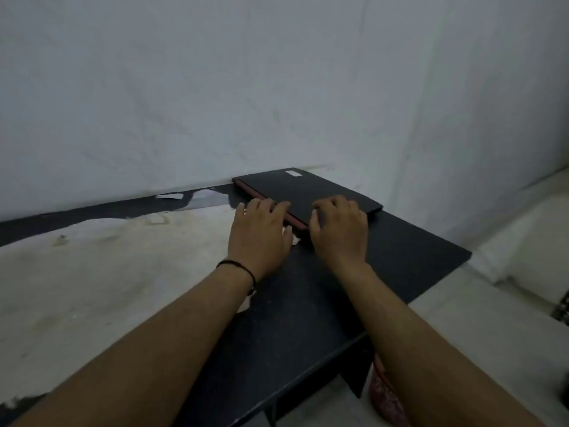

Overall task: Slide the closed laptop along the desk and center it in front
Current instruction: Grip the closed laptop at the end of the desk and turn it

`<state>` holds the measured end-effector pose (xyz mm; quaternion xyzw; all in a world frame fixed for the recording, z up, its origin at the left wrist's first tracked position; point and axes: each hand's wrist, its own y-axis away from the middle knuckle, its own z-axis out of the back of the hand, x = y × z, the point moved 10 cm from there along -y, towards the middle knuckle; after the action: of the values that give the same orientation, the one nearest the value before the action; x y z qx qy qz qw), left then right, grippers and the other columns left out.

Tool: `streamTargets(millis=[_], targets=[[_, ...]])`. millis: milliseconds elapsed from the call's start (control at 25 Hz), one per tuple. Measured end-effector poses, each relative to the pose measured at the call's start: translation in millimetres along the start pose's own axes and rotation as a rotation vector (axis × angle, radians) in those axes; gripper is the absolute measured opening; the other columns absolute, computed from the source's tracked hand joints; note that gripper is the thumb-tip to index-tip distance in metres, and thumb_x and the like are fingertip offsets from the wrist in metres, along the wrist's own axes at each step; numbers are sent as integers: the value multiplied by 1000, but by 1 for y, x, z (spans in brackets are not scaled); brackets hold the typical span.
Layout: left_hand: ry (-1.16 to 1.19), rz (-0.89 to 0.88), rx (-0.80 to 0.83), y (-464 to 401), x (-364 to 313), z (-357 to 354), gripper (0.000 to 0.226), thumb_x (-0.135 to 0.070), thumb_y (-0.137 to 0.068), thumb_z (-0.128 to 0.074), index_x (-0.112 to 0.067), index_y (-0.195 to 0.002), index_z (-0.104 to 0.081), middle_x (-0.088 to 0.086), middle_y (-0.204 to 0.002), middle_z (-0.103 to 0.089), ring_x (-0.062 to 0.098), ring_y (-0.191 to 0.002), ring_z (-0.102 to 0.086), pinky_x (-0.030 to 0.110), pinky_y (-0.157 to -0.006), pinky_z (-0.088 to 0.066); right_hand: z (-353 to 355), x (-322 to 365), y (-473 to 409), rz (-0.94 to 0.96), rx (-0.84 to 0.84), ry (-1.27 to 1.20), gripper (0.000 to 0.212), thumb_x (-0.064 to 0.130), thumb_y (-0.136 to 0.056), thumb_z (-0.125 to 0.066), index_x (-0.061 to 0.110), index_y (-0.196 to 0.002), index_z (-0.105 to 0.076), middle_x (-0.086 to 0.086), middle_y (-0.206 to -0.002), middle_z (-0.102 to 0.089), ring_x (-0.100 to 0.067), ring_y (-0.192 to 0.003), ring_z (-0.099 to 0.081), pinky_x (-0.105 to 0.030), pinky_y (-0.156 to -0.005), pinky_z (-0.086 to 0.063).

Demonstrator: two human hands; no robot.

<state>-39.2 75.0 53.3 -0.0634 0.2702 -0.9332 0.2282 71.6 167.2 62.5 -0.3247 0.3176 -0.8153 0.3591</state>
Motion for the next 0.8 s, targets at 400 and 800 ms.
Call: streamTargets(millis=[400,800], targets=[[74,-69,186,-62,-80,-102,59,-51,-100,-38,-25,-153,-36,9,-152,-44,32,-138,-37,49,-117,-27,-75,-147,-32,-495,225,-103,36,43,-93,-58,18,-119,-65,-8,-131,-54,-28,-119,-48,-45,-97,-48],[134,-49,124,-60,-68,-109,56,-52,-103,-32,-31,-155,-32,7,-160,-36,30,-145,-31,46,-122,-21,-98,-181,-56,-643,335,8,78,71,-76,-53,23,-137,-52,-10,-140,-52,-32,-128,-47,-48,-108,-36]])
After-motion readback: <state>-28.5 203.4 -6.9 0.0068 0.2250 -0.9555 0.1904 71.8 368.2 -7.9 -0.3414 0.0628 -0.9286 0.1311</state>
